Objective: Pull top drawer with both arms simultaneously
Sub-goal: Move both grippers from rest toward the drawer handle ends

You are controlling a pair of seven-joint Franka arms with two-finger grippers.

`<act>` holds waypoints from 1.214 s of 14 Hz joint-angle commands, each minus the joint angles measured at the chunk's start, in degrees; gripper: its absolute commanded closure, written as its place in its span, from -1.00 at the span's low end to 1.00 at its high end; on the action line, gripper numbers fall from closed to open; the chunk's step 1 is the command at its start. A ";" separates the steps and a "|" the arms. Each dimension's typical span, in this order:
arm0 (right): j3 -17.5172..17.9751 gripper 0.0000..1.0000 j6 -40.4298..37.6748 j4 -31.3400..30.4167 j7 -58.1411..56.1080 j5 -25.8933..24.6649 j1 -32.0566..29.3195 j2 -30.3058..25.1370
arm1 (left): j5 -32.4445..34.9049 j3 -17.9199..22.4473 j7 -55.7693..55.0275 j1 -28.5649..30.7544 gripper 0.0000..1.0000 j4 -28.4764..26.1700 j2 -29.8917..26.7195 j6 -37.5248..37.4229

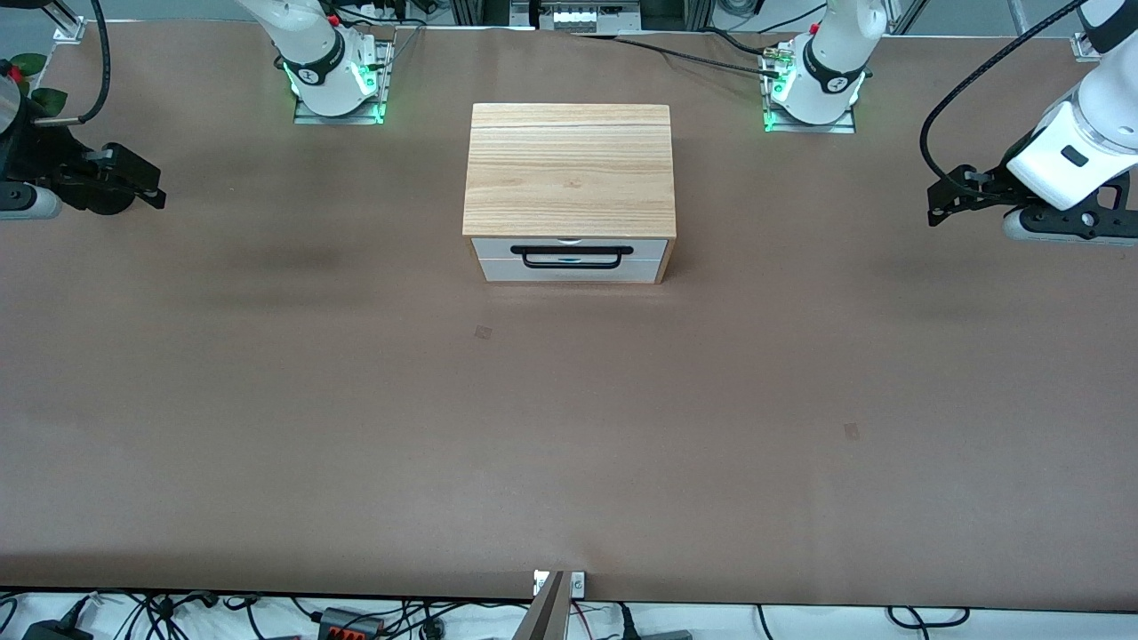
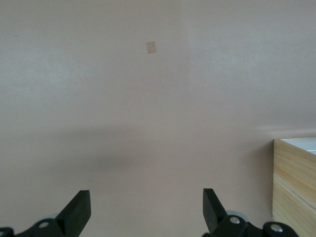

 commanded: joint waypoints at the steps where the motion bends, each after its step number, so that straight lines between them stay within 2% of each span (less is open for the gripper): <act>1: 0.83 -1.00 -0.10 0.43 0.28 0.30 -0.82 0.02 | -1.04 0.86 0.35 -0.46 -1.00 -0.38 -0.17 0.37; 4: 0.83 -1.00 -0.01 0.43 0.28 0.30 -0.82 0.02 | -1.13 0.86 0.61 -0.20 -1.00 -0.29 -0.08 0.20; 8: 0.92 -1.00 -0.01 0.43 0.11 0.21 -0.55 0.02 | -1.30 0.78 0.79 -0.20 -1.00 2.08 2.99 -2.26; 12: 1.09 -1.00 -1.06 0.52 -0.42 0.12 -0.38 0.11 | -4.38 -0.36 1.13 -1.51 -1.00 2.08 4.31 -3.93; 14: 1.09 -1.00 -1.15 0.35 -0.68 0.21 -0.55 0.37 | -8.93 -0.98 1.32 -2.48 -1.00 2.08 7.29 -3.59; 17: 1.18 -1.00 -3.44 0.43 -0.68 0.38 -0.55 1.25 | -20.43 -0.98 0.79 -2.66 -1.00 3.74 13.25 -3.23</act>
